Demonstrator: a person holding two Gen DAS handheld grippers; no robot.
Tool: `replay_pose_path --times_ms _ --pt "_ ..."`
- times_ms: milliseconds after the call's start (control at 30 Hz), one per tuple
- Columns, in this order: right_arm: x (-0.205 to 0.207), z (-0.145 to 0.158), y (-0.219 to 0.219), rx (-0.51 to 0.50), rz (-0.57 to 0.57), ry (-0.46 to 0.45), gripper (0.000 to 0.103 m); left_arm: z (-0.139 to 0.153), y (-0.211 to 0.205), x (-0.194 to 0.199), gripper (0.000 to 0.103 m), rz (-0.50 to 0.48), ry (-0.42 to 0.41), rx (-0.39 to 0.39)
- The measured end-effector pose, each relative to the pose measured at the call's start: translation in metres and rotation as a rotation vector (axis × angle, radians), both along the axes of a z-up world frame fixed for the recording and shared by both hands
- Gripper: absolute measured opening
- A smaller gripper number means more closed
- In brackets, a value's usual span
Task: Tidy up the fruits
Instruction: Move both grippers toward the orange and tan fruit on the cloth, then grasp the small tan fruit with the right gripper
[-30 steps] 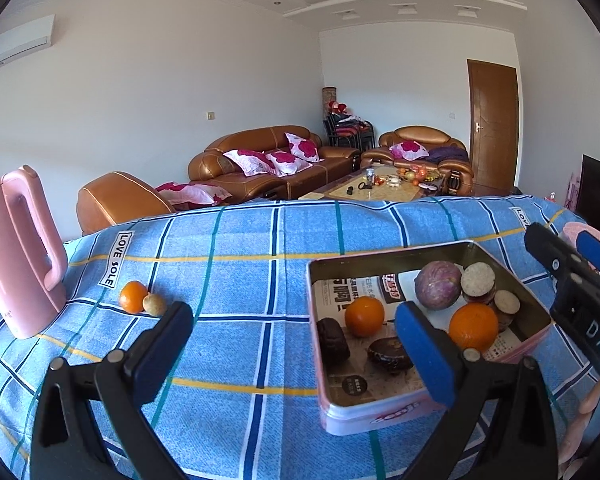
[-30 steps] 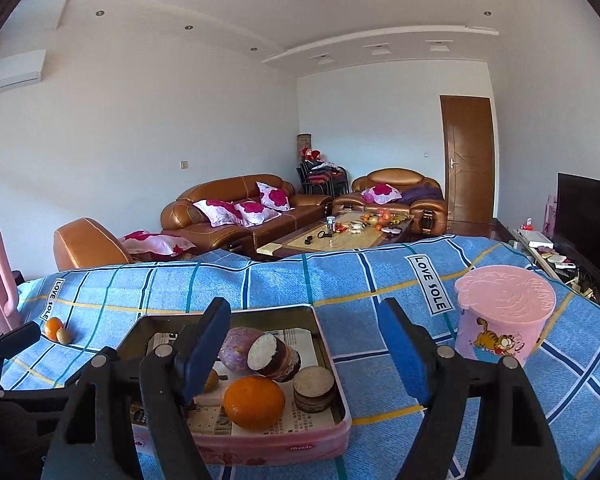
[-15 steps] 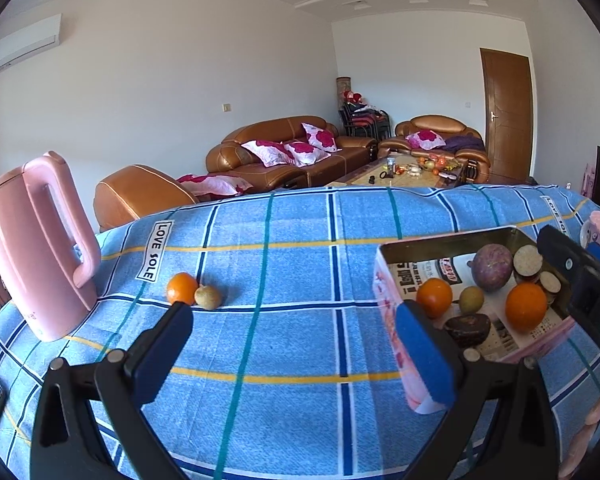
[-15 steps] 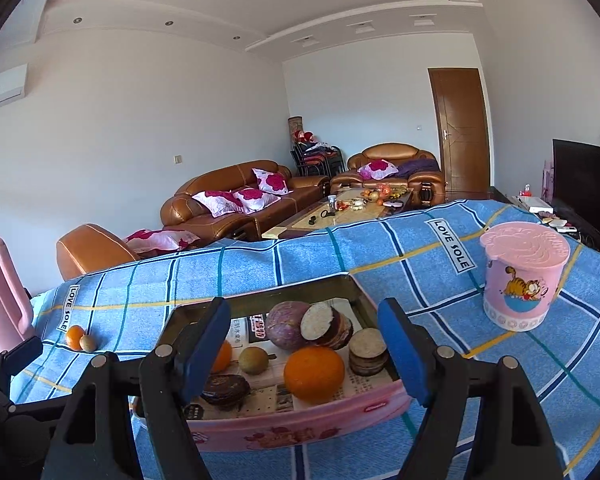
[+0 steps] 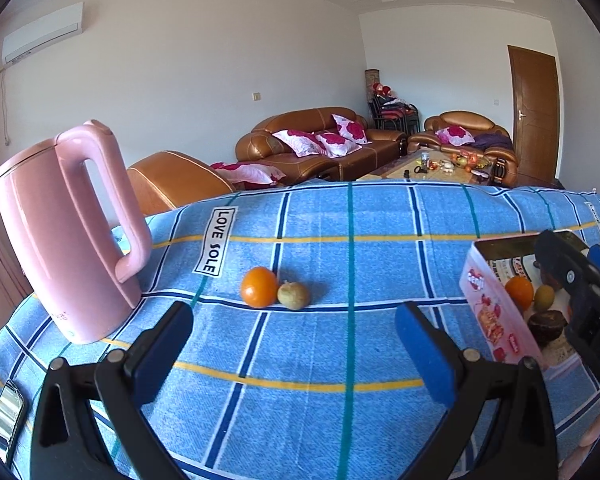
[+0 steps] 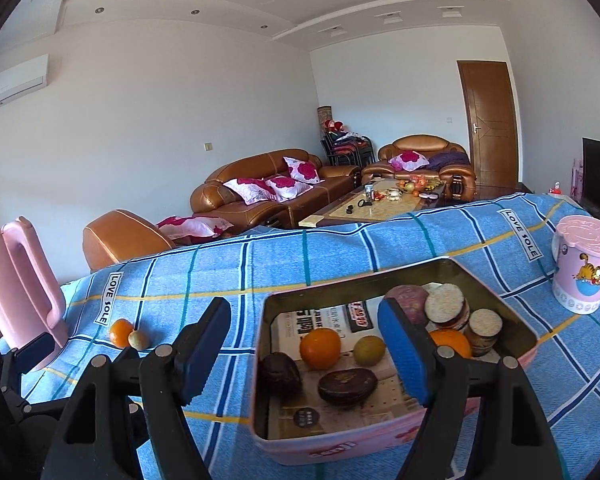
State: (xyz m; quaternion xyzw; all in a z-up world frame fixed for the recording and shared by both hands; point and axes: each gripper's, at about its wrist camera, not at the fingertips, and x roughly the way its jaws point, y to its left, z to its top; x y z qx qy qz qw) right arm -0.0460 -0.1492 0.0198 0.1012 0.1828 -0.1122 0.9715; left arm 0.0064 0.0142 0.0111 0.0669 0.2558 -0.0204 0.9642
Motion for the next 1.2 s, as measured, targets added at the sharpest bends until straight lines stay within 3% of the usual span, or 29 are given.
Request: replay_pose_path --times_ms 300,533,800,900,1000,1200 --pt "0.022 -0.003 0.030 0.008 0.065 0.022 0.078 -0.005 0.037 0.026 0.103 0.058 0.038 0.019" --pt "0.045 -0.008 0.055 0.019 0.129 0.071 0.078 -0.013 0.079 0.051 0.103 0.130 0.122 -0.048" --pt "0.090 -0.025 0.086 0.029 0.272 0.238 0.077 -0.022 0.113 0.071 0.103 0.284 0.168 0.017" --pt "0.108 -0.033 0.102 0.048 0.359 0.297 0.071 -0.024 0.120 0.075 0.103 0.301 0.182 0.012" --pt "0.128 -0.044 0.118 0.040 0.405 0.378 0.057 -0.027 0.122 0.077 0.103 0.301 0.198 -0.001" --pt "0.157 -0.057 0.132 0.024 0.430 0.483 0.051 -0.030 0.121 0.080 0.103 0.300 0.215 0.007"
